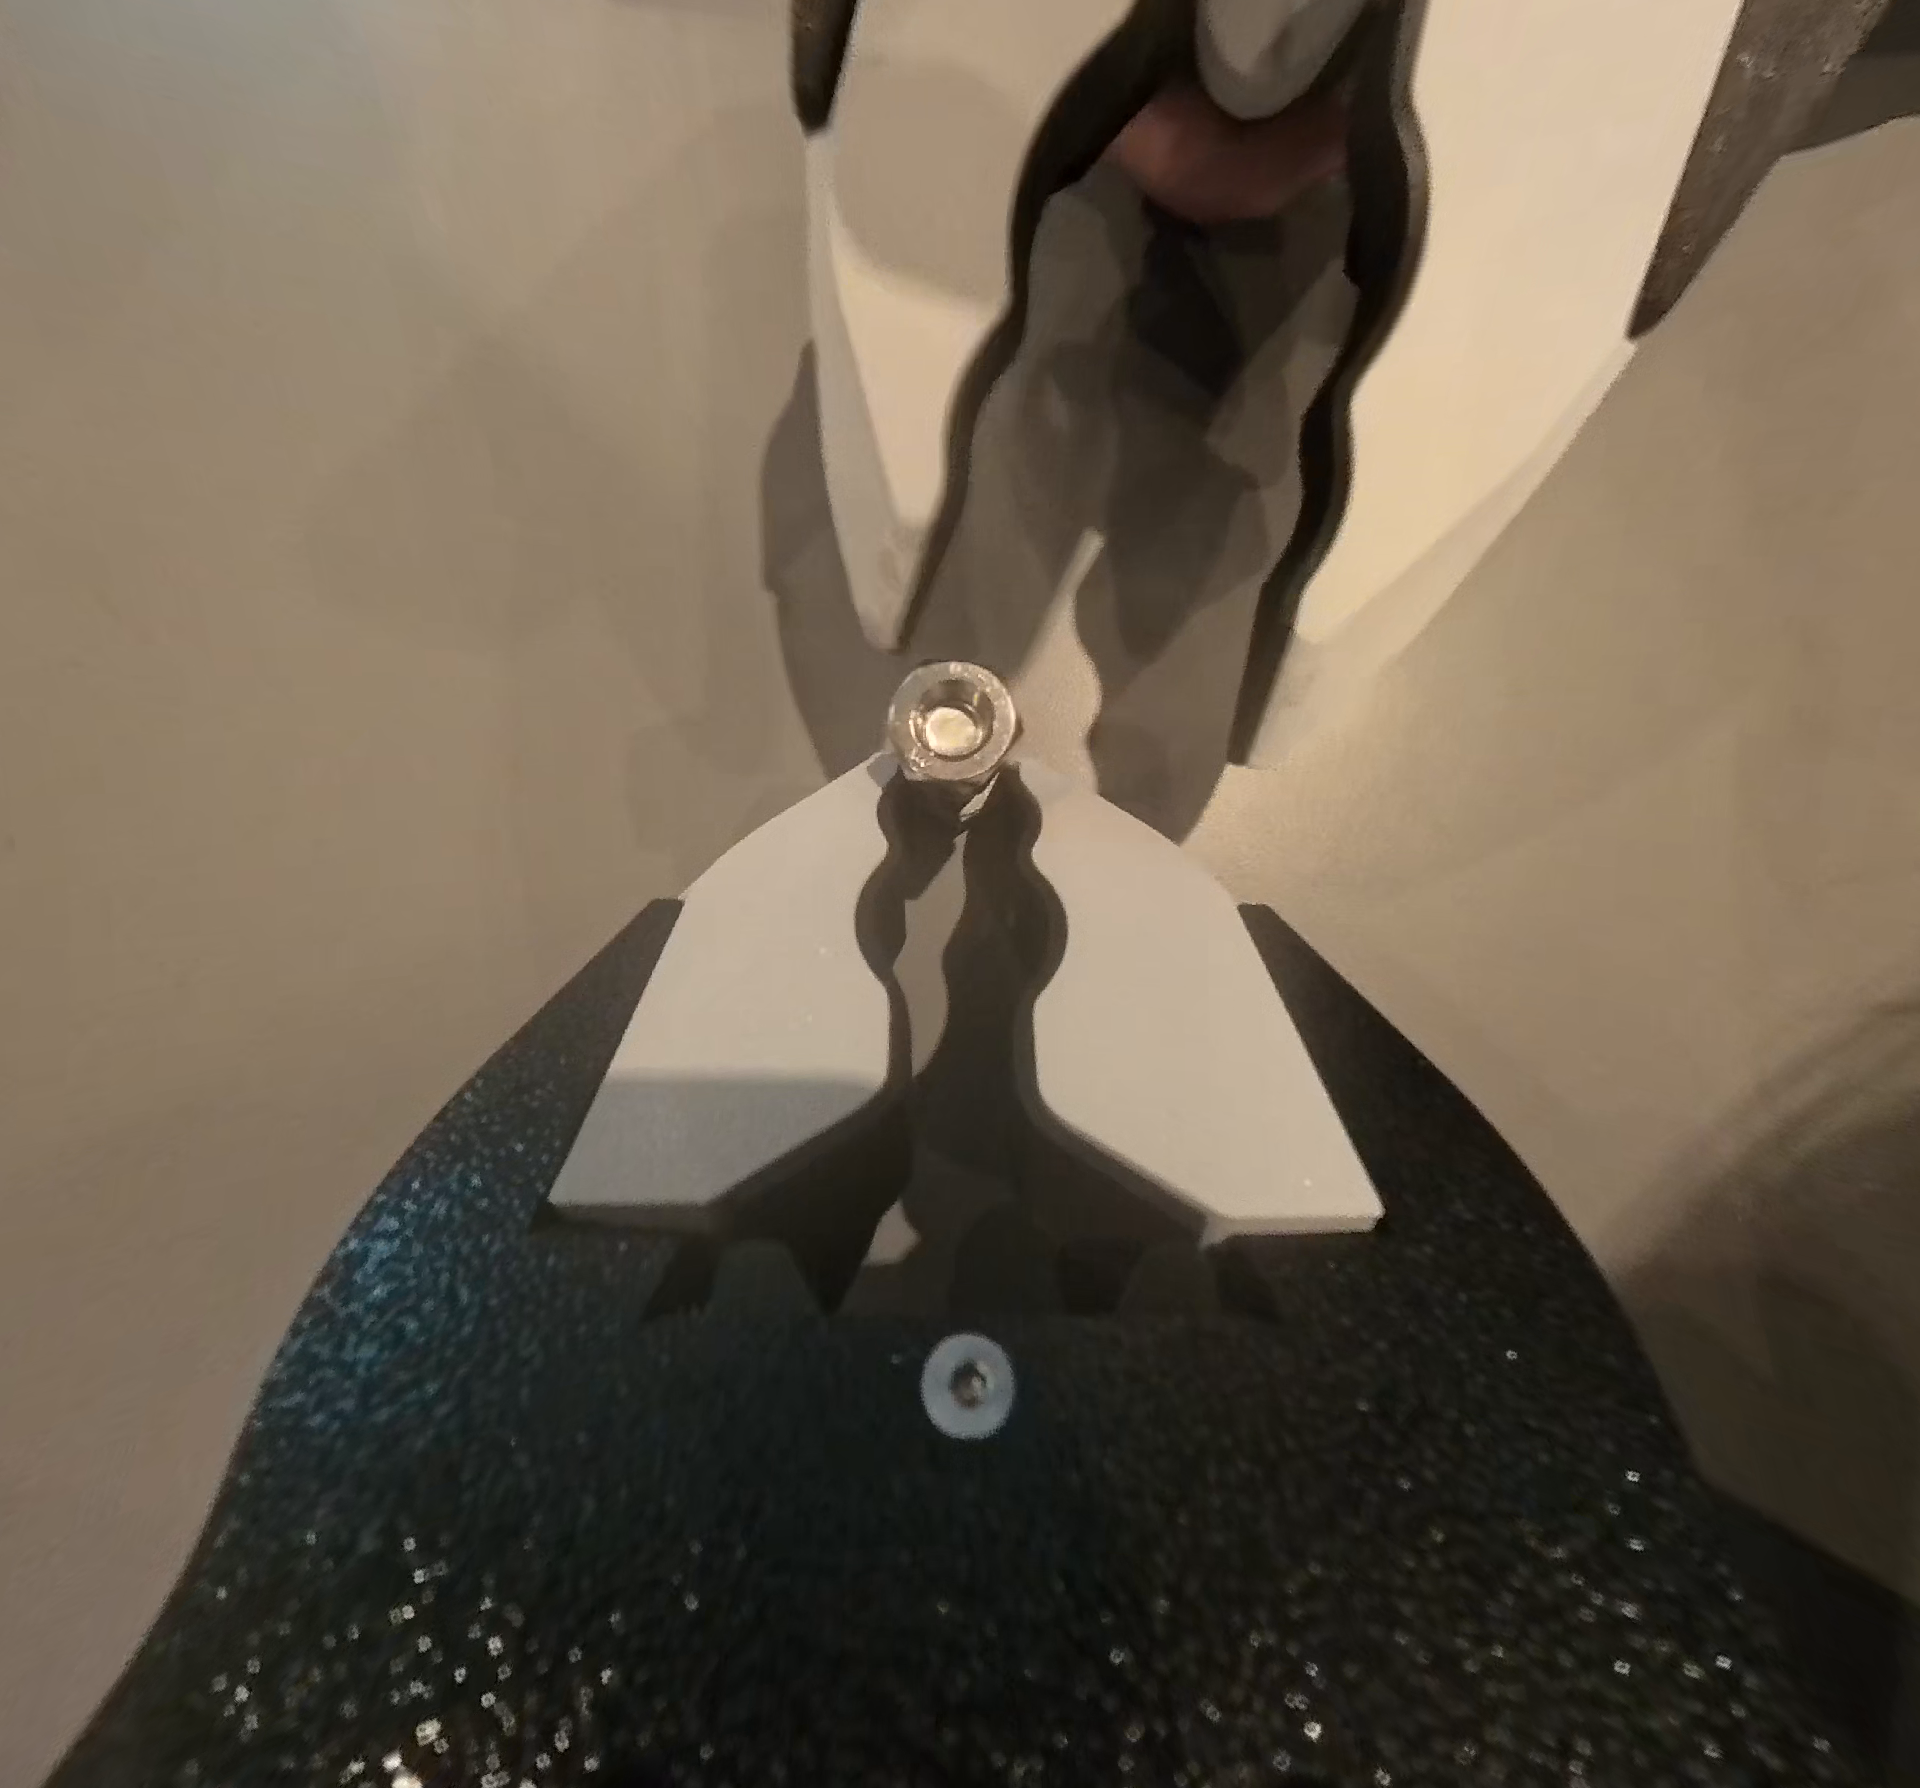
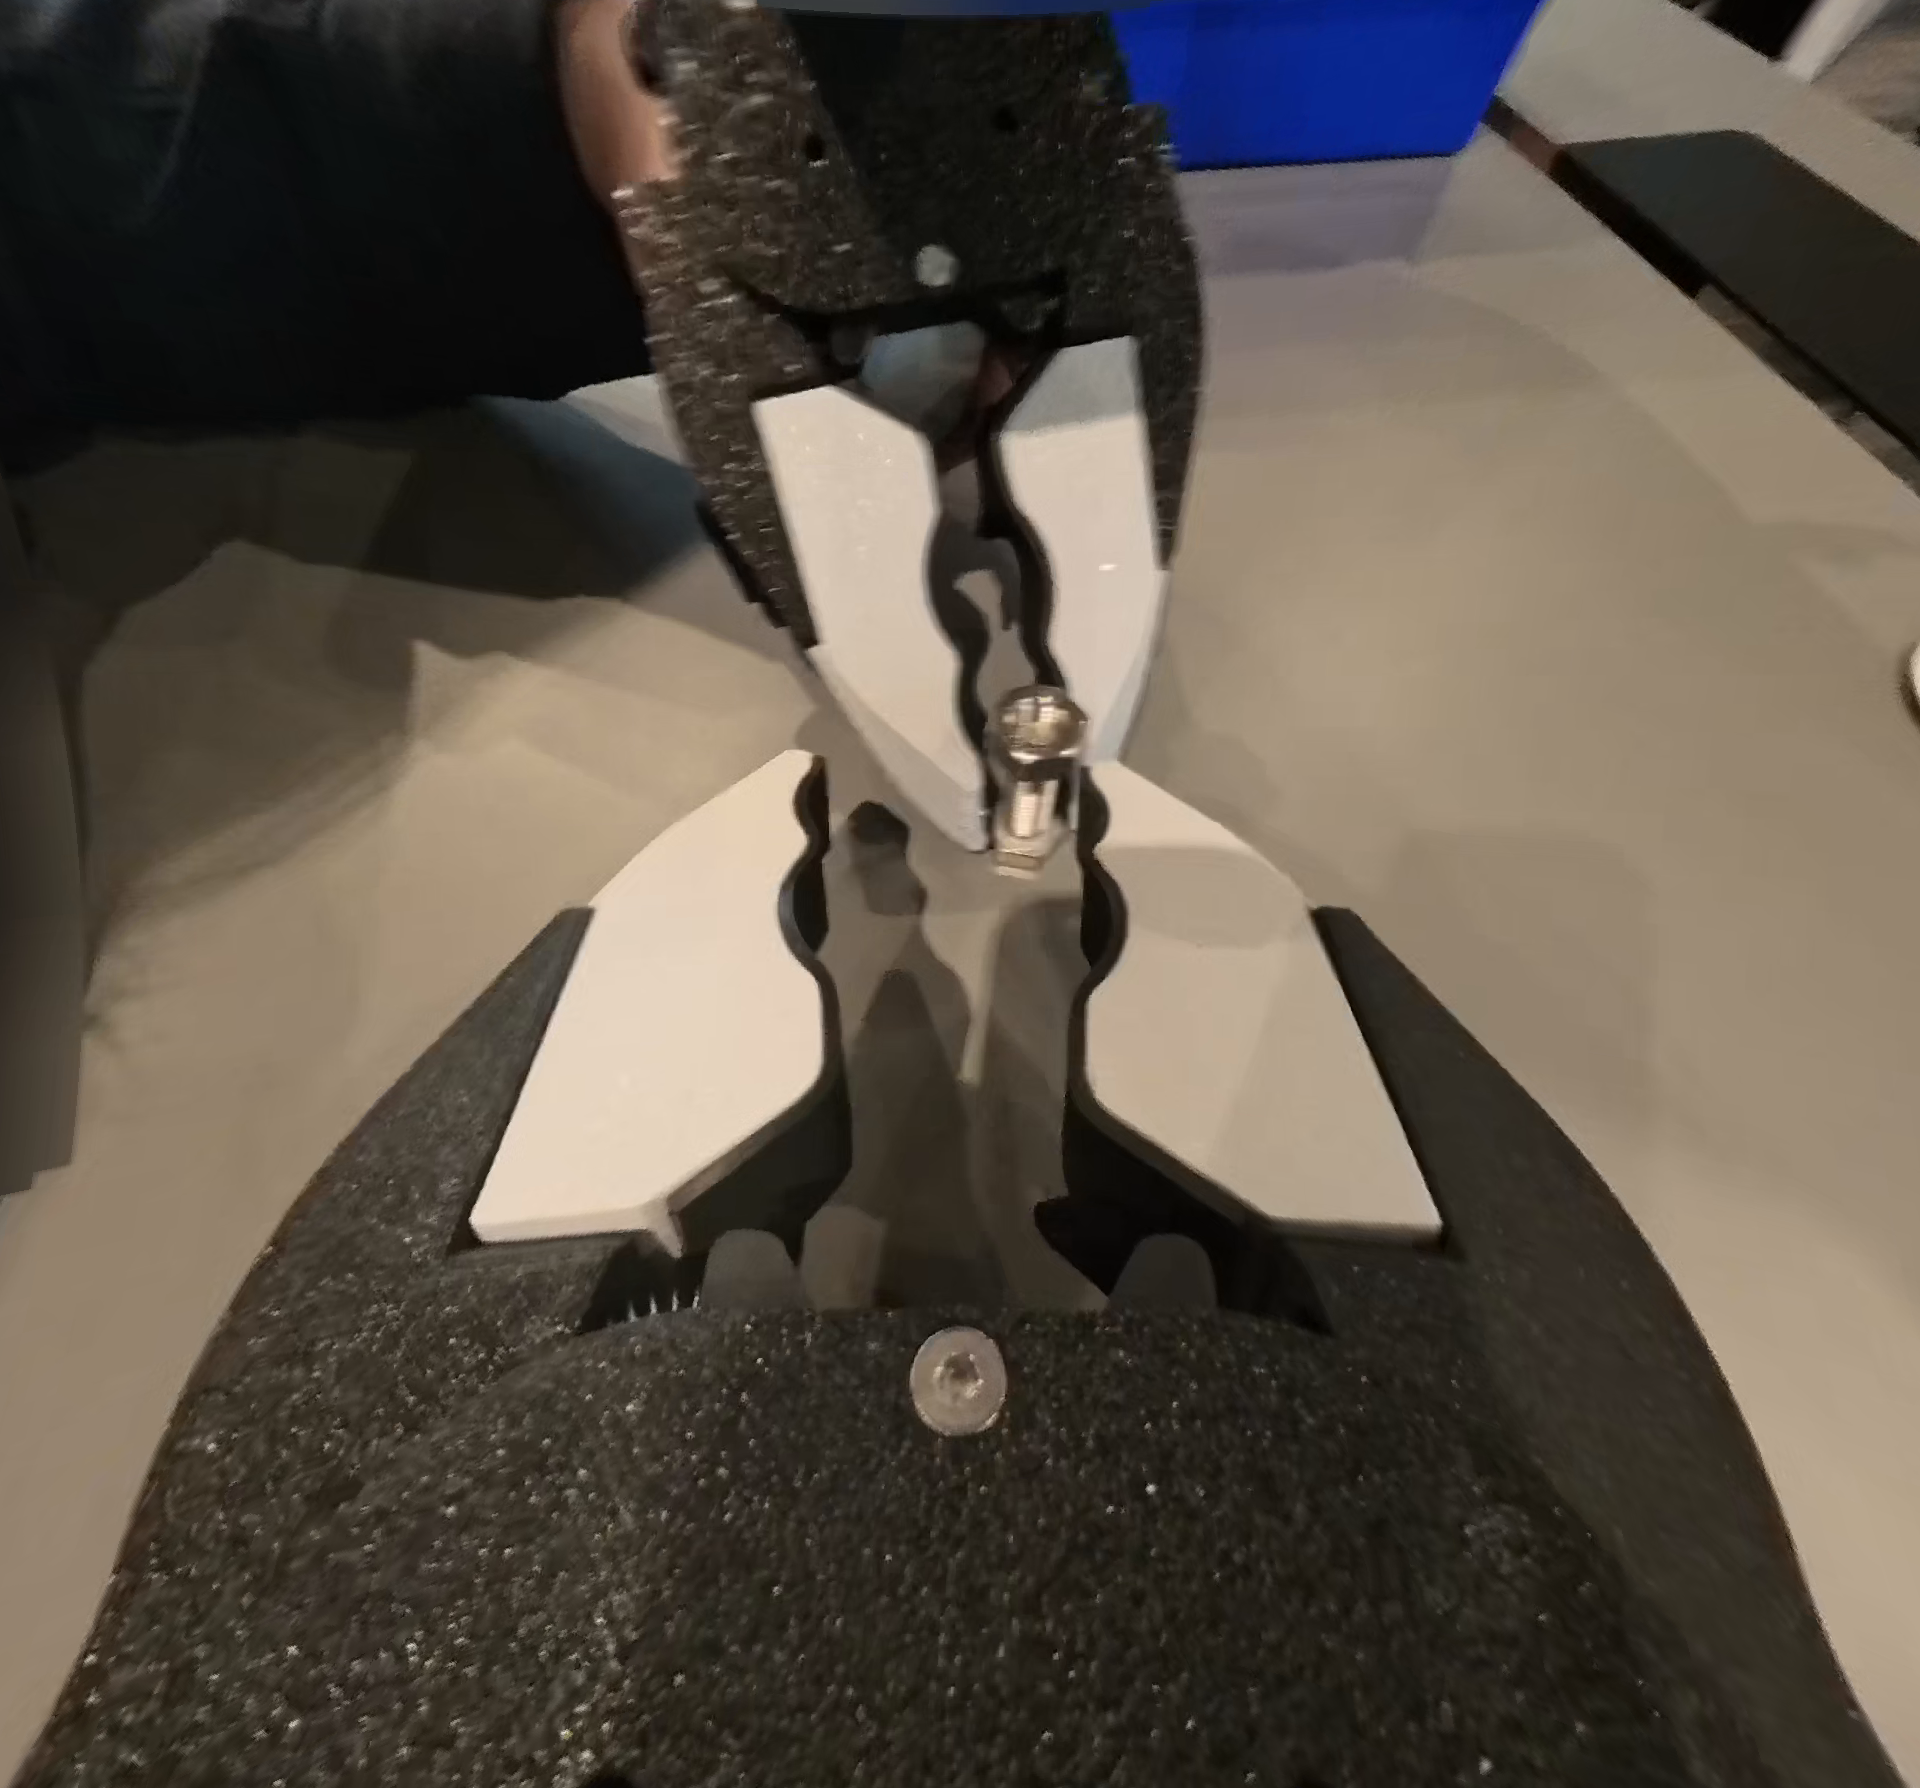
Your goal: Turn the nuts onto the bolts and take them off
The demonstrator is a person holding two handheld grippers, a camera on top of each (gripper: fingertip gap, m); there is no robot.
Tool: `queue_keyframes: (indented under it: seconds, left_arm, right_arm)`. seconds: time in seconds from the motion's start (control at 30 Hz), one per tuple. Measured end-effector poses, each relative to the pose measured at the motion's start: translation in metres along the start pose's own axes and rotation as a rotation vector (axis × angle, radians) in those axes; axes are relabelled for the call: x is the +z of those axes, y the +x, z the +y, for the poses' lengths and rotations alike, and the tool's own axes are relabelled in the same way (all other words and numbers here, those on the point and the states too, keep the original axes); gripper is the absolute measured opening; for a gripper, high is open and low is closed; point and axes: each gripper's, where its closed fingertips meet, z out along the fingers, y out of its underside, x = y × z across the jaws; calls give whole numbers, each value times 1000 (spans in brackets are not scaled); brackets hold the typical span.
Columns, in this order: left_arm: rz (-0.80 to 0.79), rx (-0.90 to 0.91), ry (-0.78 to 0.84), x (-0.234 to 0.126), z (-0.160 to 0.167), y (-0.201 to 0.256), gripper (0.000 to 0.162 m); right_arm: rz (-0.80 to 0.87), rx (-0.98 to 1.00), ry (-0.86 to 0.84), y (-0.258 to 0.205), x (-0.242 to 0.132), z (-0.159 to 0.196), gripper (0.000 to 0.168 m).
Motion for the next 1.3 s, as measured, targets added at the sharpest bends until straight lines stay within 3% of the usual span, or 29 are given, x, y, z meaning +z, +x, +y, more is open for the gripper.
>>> queue_keyframes:
  seconds: [0.1, 0.27, 0.37, 0.47, 0.63, 0.73, 0.8, 0.87, 1.1, 1.3]
  left_arm:
    - [-1, -1, 1, 0, 0, 0, 16]
    - [0, 0, -1, 0, 0, 0, 16]
    - [-1, -2, -1, 0, 0, 0, 16]
    - [-1, -2, -1, 0, 0, 0, 16]
    - [0, -2, -1, 0, 0, 0, 16]
    - [-1, -2, -2, 0, 0, 0, 16]
    - [-1, -3, -1, 0, 0, 0, 16]
    - [-1, -3, 0, 0, 0, 0, 16]
    - [0, -3, 1, 0, 0, 0, 16]
    - [1, -7, 7, 0, 0, 0, 16]
  right_arm:
    - [-65, 13, 7, -11, -6, 2, 30]
    - [21, 34, 31, 5, -3, -3, 48]
    - [9, 9, -5, 2, 2, 0, 50]
    - [-73, -10, 12, -13, -4, 0, 22]
    - [11, 29, 43, 3, -4, -4, 45]
    - [24, 20, 20, 4, 0, -3, 47]
    - [0, 1, 11, -1, 1, -2, 41]
    - [-56, 8, 12, -9, -4, 0, 23]
    - [18, 9, 3, 2, 0, 0, 43]
    - [-35, -9, 18, -7, -4, -1, 30]
